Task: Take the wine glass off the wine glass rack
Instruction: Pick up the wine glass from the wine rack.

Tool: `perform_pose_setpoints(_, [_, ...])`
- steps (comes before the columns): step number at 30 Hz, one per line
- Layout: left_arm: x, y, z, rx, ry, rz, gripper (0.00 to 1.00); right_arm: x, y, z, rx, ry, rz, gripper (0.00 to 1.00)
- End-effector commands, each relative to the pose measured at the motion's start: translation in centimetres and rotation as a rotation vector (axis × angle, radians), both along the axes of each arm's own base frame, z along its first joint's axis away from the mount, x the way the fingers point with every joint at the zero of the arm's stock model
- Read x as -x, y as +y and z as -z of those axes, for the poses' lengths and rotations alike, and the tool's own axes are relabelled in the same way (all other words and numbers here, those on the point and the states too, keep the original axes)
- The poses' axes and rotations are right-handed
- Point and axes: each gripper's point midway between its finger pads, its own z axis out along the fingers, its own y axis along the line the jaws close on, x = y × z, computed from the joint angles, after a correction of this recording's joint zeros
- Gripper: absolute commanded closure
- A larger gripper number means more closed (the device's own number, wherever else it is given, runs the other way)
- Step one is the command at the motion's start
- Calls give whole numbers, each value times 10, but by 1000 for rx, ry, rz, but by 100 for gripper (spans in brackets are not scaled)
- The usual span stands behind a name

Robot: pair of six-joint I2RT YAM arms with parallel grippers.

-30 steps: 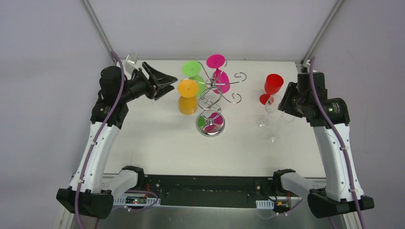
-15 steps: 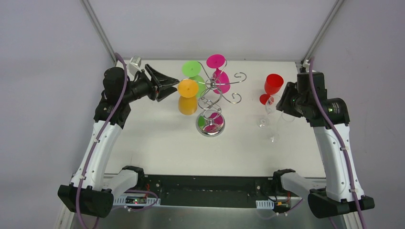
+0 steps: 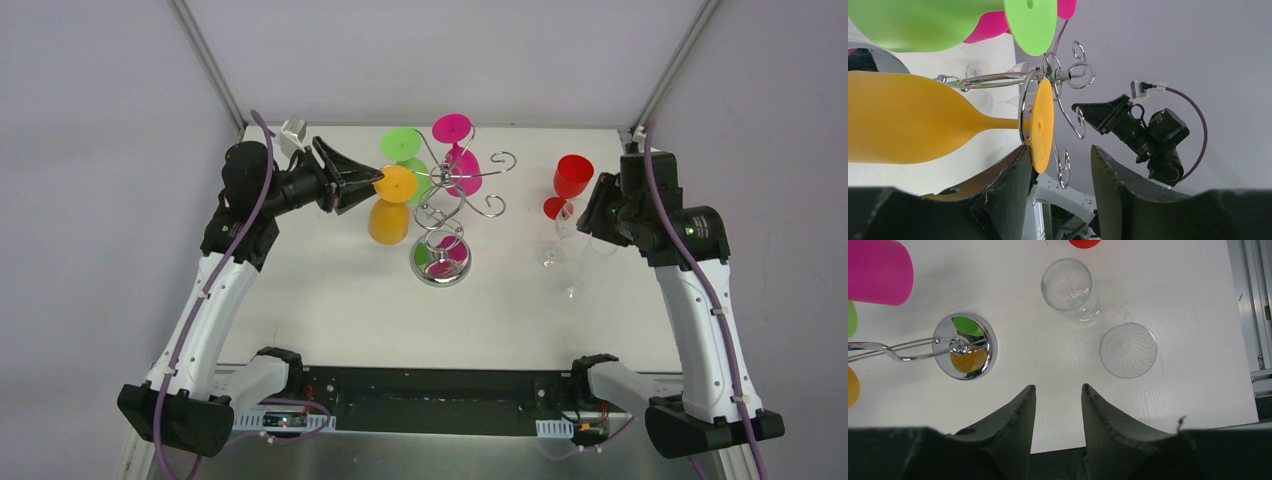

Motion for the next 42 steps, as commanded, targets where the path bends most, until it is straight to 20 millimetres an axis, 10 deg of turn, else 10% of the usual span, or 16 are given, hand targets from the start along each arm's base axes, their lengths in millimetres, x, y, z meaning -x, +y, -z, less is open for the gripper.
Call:
perform_pose_setpoints(1, [5, -5, -13, 16, -59, 35, 53, 1, 1, -5, -5, -34, -10, 59])
perform_pose_setpoints(23, [-7, -12, -4, -4, -40, 44, 61, 2, 1, -1, 0, -33, -11, 59])
perform_pose_setpoints(42, [1, -18, -18, 3, -77, 80, 100, 3, 0, -1, 7, -41, -13, 60])
